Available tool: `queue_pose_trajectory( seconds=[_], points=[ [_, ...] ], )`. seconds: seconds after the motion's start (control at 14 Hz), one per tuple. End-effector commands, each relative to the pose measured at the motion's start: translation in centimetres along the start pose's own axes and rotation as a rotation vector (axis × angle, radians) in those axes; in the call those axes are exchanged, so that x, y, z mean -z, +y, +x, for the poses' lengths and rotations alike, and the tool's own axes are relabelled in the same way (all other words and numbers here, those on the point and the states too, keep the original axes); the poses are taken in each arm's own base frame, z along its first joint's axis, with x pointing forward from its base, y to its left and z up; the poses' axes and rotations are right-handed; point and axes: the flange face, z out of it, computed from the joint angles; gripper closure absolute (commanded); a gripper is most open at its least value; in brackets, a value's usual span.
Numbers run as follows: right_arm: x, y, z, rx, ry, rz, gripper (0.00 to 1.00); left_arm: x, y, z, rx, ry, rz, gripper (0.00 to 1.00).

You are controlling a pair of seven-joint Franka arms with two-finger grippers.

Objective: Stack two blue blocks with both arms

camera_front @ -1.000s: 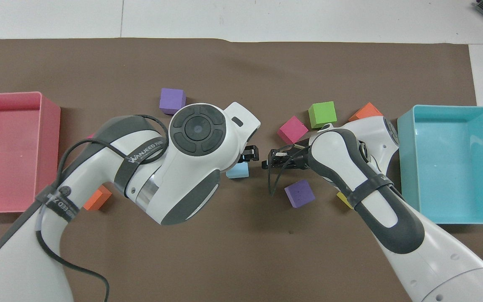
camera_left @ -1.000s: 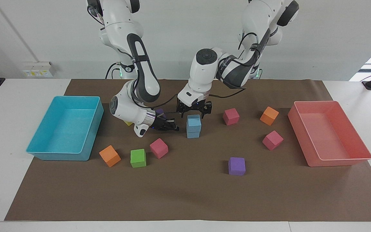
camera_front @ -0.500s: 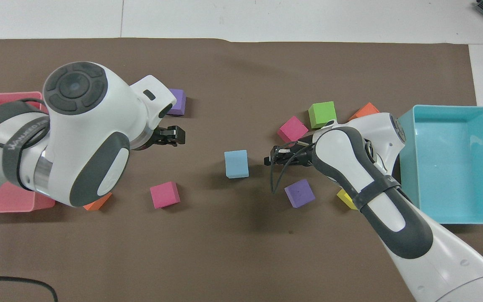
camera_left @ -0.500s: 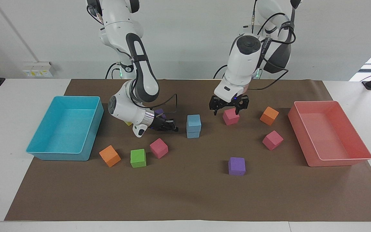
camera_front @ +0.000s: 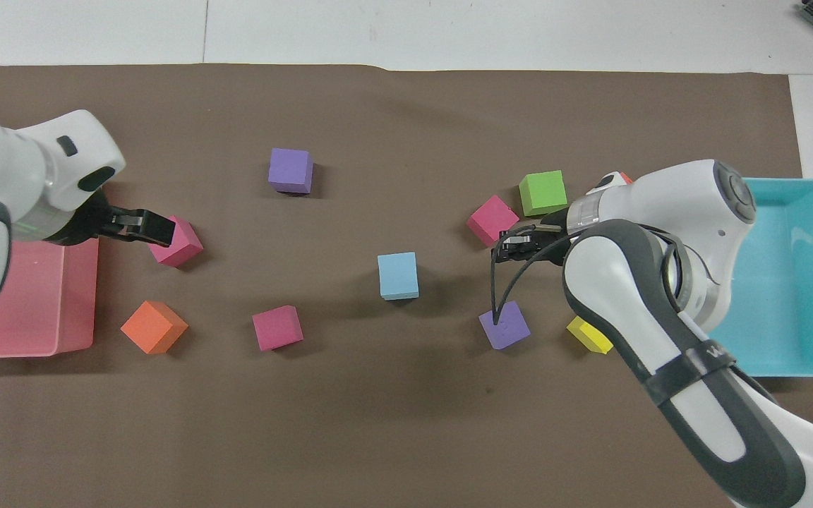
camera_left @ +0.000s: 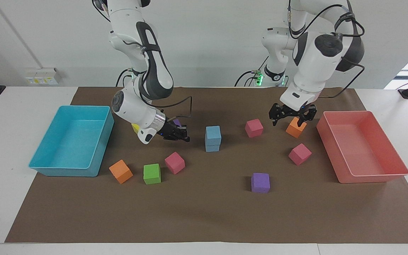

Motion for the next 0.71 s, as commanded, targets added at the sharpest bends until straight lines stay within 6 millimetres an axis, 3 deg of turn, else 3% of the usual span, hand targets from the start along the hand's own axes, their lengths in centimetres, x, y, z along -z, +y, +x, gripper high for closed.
queue_pose_trajectory(
  seconds=[0.0,0.07,0.36,0.5,0.64],
  points=[
    [3.8,0.5,0.6,0.035,-0.009,-0.100,0.96,4.4,-2.4,-1.5,-0.009,0.010,-0.014,0.00],
    [5.2,0.7,0.6,0.055,-0.005,-0.135,0.90,6.1,-2.7,-1.6,-0.004,0.020,-0.010,0.00],
    [8.5,1.6,0.3,0.127,0.025,-0.289,0.40,11.2,-3.6,-3.3,0.015,-0.010,-0.007,0.00],
    [9.9,1.5,0.1,0.156,0.026,-0.347,0.00,14.1,-4.1,-3.5,0.023,0.017,0.009,0.00],
    [12.1,1.0,0.0,0.187,0.011,-0.430,0.00,13.6,-4.8,-3.2,0.033,-0.008,0.021,0.00]
  ],
)
